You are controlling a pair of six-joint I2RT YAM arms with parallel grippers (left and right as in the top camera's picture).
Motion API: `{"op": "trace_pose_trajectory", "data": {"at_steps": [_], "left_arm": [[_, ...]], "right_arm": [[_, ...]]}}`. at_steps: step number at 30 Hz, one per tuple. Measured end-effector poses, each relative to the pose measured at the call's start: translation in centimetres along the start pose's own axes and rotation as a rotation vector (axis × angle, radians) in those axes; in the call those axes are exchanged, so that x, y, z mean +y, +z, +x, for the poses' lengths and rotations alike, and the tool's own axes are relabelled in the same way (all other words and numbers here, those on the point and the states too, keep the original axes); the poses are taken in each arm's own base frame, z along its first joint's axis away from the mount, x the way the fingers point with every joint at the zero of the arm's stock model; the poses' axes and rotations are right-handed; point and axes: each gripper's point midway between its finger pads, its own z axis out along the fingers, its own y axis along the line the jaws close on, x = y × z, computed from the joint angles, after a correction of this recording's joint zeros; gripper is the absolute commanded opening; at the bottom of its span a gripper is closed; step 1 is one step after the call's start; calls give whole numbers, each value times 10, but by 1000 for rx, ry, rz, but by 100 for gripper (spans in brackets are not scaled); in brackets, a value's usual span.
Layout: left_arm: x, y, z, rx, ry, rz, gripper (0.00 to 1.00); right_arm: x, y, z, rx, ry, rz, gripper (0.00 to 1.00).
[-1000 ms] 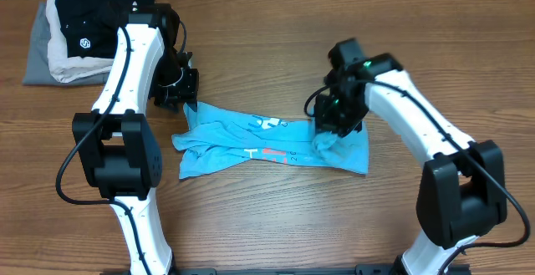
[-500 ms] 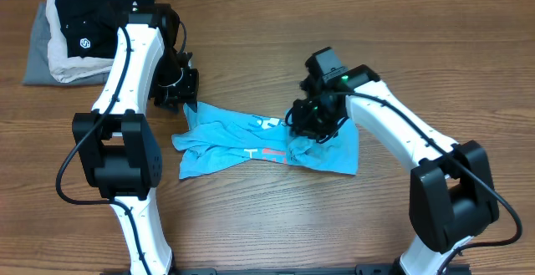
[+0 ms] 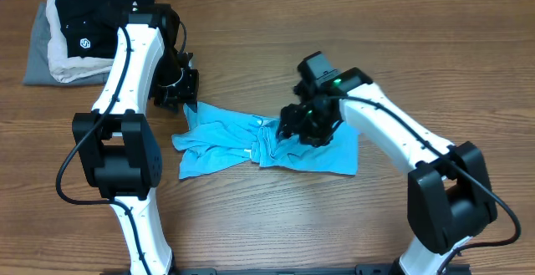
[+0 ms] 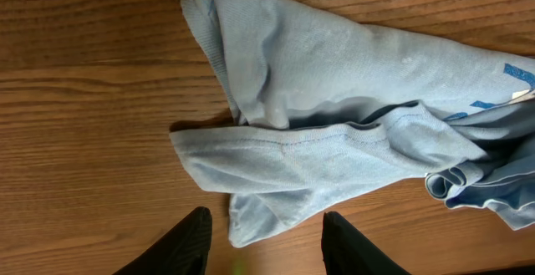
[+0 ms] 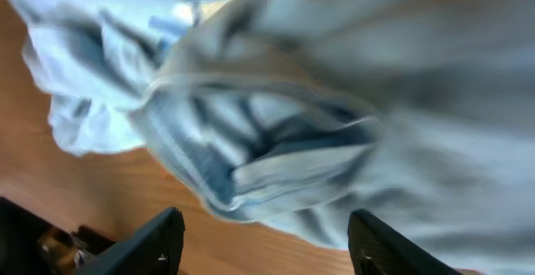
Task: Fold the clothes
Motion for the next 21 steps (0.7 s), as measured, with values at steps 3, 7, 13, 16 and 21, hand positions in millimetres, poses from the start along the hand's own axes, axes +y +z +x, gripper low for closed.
{"op": "trace_pose_trajectory", "data": {"at_steps": [3, 7, 13, 16, 21], "left_arm": [[0, 0, 1, 3, 0, 0, 46], [0, 0, 1, 5, 0, 0, 46], [0, 0, 1, 5, 3, 0, 46], [0, 0, 2, 6, 3, 0, 46], [0, 0, 2, 8, 3, 0, 46]], "right_arm": [[-19, -10, -16, -40, 50, 11, 61], [-33, -16, -26, -70, 82, 39, 60], [-25, -2, -24, -58, 46, 42, 57], [-18, 25, -22, -9, 29, 27, 32], [-10, 44, -19, 27, 19, -3, 26]]}}
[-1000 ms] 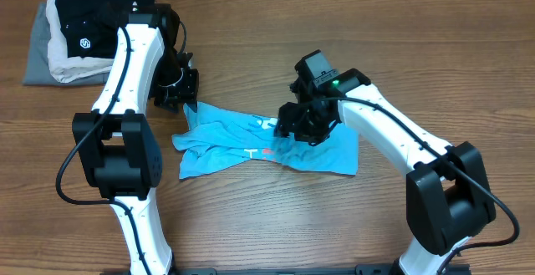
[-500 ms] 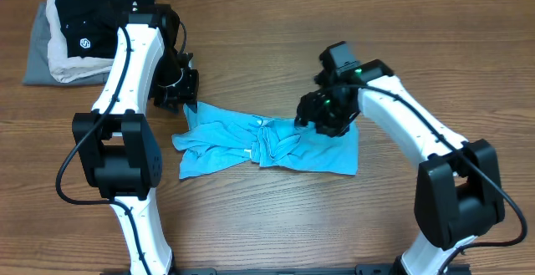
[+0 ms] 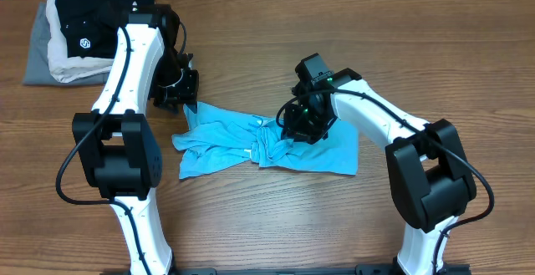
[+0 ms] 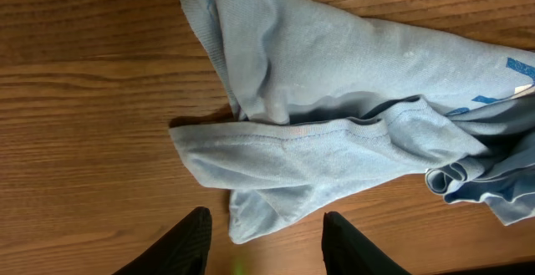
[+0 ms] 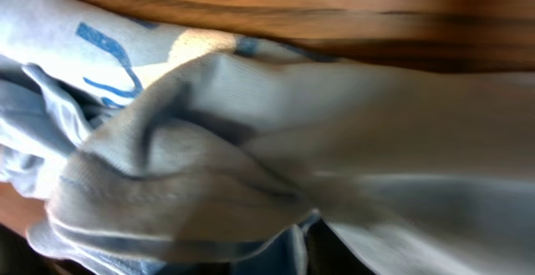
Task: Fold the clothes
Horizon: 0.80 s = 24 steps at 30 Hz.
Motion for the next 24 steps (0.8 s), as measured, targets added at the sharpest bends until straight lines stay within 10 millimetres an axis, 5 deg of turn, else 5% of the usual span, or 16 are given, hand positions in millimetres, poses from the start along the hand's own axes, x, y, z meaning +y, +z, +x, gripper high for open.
{"op": "trace_pose_trajectory", "data": {"at_steps": [5, 8, 13, 19, 24], "left_arm": [[0, 0, 0, 0, 0, 0, 46], [0, 0, 0, 0, 0, 0, 46], [0, 0, 0, 0, 0, 0, 46], [0, 0, 0, 0, 0, 0, 46], [0, 0, 0, 0, 0, 0, 47]], "right_arm": [[8, -1, -2, -8, -10, -25, 27], [14, -2, -8, -30, -15, -49, 44], [40, 2, -19, -92, -42, -106, 48], [83, 16, -5, -106, -119, -158, 49], [84, 12, 8, -50, -92, -134, 51]]}}
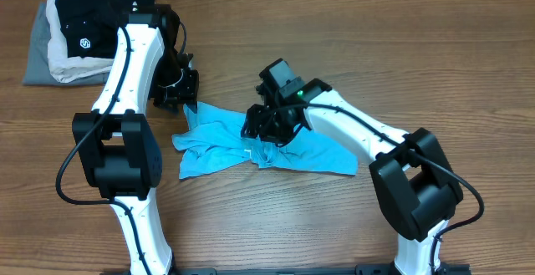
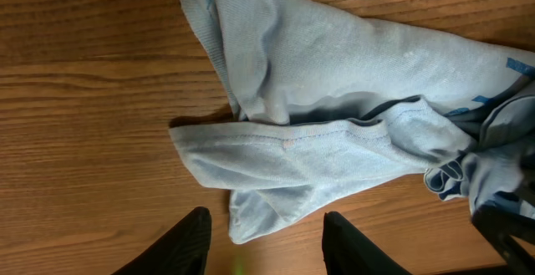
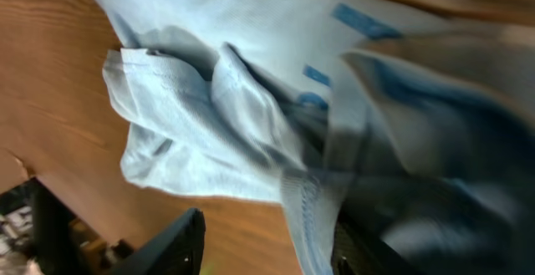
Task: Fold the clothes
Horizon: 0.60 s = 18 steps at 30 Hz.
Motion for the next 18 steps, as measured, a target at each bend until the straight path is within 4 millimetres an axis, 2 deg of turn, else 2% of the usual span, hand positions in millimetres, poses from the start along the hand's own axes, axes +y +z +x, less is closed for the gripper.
{"op": "trace_pose_trajectory", "data": {"at_steps": [3, 6, 8, 9, 11, 13, 16, 17, 18], "left_arm": [[0, 0, -1, -4, 1, 0, 49], [0, 0, -2, -7, 1, 1, 50], [0, 0, -2, -7, 1, 1, 50], [0, 0, -2, -7, 1, 1, 50], [0, 0, -2, -7, 1, 0, 50], [0, 0, -2, -7, 1, 0, 50], [0, 0, -2, -7, 1, 1, 50], [0, 0, -2, -7, 1, 1, 50], [0, 0, -2, -7, 1, 0, 50]], "right_arm": [[-7, -20, -6, 16, 34, 18, 58], [-15, -56, -18, -12, 56, 37, 69], [-19, -84, -25, -53, 67, 53, 71], [-24, -98, -26, -74, 77, 70, 66], [-31, -120, -24, -97, 98, 100, 46], [-39, -132, -22, -110, 109, 123, 31], [-46, -123, -24, -123, 100, 128, 17], [-48, -115, -23, -119, 96, 124, 11], [-53, -100, -18, -97, 98, 122, 10]]}}
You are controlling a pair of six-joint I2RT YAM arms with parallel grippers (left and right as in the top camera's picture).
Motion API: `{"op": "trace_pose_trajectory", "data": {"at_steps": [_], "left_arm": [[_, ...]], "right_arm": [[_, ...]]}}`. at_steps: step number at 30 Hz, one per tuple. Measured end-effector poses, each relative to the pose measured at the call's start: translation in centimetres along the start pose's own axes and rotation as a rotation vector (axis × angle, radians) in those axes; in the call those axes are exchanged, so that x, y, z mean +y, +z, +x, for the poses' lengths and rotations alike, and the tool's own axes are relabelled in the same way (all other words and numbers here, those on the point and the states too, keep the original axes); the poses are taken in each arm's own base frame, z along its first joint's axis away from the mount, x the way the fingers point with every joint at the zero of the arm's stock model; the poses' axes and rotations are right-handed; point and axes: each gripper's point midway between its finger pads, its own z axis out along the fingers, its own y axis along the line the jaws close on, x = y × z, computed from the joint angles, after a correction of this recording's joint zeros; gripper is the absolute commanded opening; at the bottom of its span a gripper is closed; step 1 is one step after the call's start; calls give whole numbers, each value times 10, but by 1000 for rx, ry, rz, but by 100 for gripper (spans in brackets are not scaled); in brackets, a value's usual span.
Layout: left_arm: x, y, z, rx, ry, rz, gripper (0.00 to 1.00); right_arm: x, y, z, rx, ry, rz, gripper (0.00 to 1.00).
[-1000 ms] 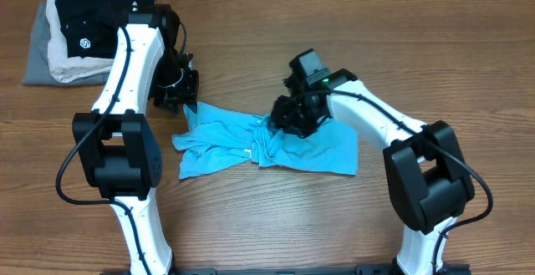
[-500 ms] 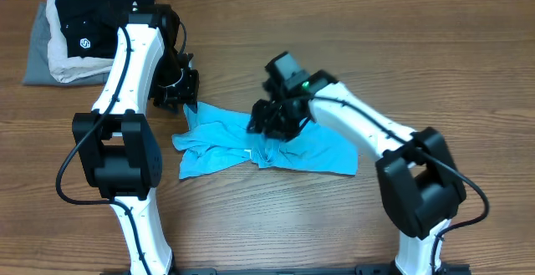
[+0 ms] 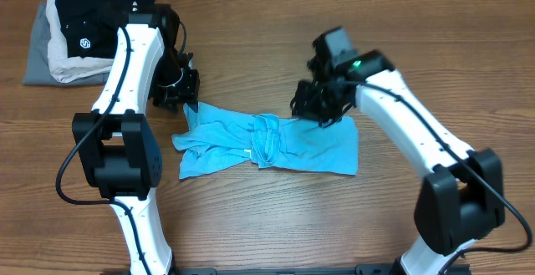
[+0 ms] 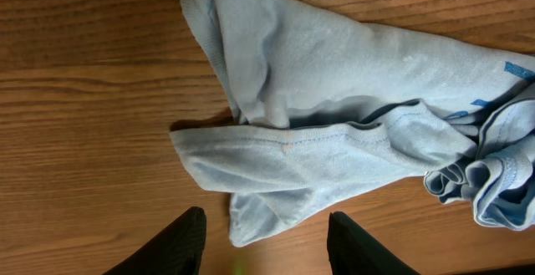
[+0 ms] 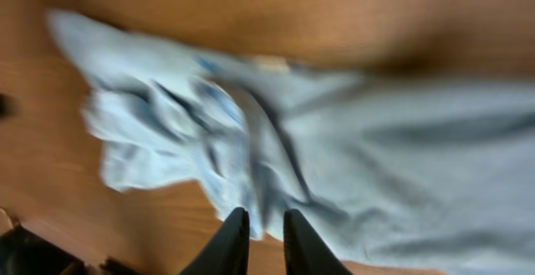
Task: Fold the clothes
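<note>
A light blue shirt [image 3: 267, 145] lies crumpled on the wooden table, bunched into a knot-like lump at its middle, with its right half flatter. My left gripper [image 3: 180, 98] hovers by the shirt's upper left corner. In the left wrist view it [image 4: 263, 254] stands open with nothing between its fingers, and the shirt's [image 4: 334, 99] folded sleeve lies just beyond them. My right gripper [image 3: 316, 108] hangs above the shirt's upper right edge. In the blurred right wrist view it [image 5: 261, 241] is shut and empty, with the shirt [image 5: 351, 141] spread below.
A stack of folded clothes [image 3: 75, 33], black on white on grey, sits at the table's far left corner. A cardboard wall runs along the back edge.
My right gripper was low over the shirt's middle bunch with its jaws apart. Now it is up and to the right, over the upper right edge, shut and empty. The left gripper has not moved.
My right gripper was first open, low over the shirt right of its middle. Then it was pressed into the cloth there, then further left at the bunch. Now it is raised at the right with the lump left in the middle. The left gripper stayed open throughout.
</note>
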Motion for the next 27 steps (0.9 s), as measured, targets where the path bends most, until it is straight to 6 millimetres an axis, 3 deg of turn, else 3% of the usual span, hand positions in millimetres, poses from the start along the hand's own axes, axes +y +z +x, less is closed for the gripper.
{"op": "trace_pose_trajectory", "data": {"at_steps": [4, 8, 11, 17, 19, 22, 24, 25, 26, 27], "left_arm": [[0, 0, 0, 0, 0, 0, 50], [0, 0, 0, 0, 0, 0, 50], [0, 0, 0, 0, 0, 0, 50], [0, 0, 0, 0, 0, 0, 50], [0, 0, 0, -1, 0, 0, 53], [-1, 0, -3, -12, 4, 4, 72], [-4, 0, -4, -17, 20, 21, 79], [-5, 0, -4, -18, 25, 32, 80], [-7, 0, -5, -19, 35, 48, 79], [-8, -1, -5, -20, 39, 61, 80]], "right_arm": [[-2, 49, 22, 44, 1, -54, 8], [6, 81, 46, 84, -3, -137, 8], [17, 91, 60, 110, -10, -162, 13], [39, 97, 74, 123, -27, -193, 15], [39, 98, 75, 126, -22, -191, 21], [31, 95, 77, 149, 0, -164, 31], [21, 84, 74, 174, 32, -128, 42], [16, 76, 69, 180, 49, -109, 53], [13, 66, 61, 177, 61, -97, 76], [6, 50, 50, 169, 85, -70, 88]]}}
